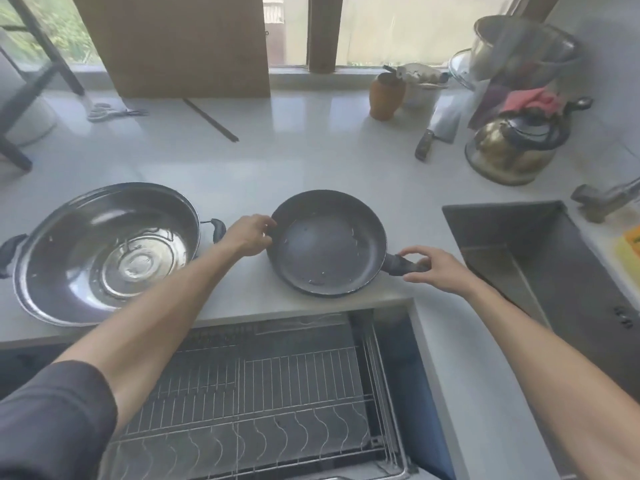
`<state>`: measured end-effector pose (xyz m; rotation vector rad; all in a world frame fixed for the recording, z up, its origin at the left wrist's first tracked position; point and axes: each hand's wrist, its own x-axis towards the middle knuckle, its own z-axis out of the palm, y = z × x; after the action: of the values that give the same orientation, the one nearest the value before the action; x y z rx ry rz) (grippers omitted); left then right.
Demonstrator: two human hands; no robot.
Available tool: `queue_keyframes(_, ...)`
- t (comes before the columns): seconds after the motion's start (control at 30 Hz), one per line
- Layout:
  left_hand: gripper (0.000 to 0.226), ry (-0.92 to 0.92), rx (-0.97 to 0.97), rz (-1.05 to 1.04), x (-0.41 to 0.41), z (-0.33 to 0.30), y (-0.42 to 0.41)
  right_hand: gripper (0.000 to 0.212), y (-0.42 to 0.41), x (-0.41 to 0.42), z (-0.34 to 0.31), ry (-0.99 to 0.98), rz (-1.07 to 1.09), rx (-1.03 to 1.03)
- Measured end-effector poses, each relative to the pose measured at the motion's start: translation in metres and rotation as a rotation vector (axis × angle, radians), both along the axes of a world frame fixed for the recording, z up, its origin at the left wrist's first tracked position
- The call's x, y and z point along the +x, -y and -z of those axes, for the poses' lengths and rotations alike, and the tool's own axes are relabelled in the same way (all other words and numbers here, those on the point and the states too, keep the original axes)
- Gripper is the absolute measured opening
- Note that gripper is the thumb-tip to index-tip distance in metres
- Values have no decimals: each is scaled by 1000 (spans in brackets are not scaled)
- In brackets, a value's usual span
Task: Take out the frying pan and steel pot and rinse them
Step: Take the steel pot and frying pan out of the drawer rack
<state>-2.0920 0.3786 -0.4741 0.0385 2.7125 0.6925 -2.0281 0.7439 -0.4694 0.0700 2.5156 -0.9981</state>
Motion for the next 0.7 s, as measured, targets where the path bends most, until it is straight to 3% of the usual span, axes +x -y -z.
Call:
queue_keyframes(0.2,45,14,58,-3,13,7,4,43,8,14,-3,-46,41,83)
queue_keyframes(0.3,43,-107,171,-8,68,2,14,44,20,56,-19,-228,247,59)
queue_keyframes(0.4,38,-143,243,97,155,3,37,32,33,140,-31,-320,402,-61)
queue_keyframes(0.47,34,-146,246,171,213,7,61,20,47,212,-29,-257,435,-154)
queue_keyframes(0.53,31,-140,237,216,264,16,91,27,67,278,-21,-147,395,-209)
queue_keyframes(0.63,34,-81,291,105,343,24,130,16,95,343,-14,13,374,-328)
queue_keyframes(0.7,28,-38,348,-9,396,24,146,62,114,375,-6,28,388,-321)
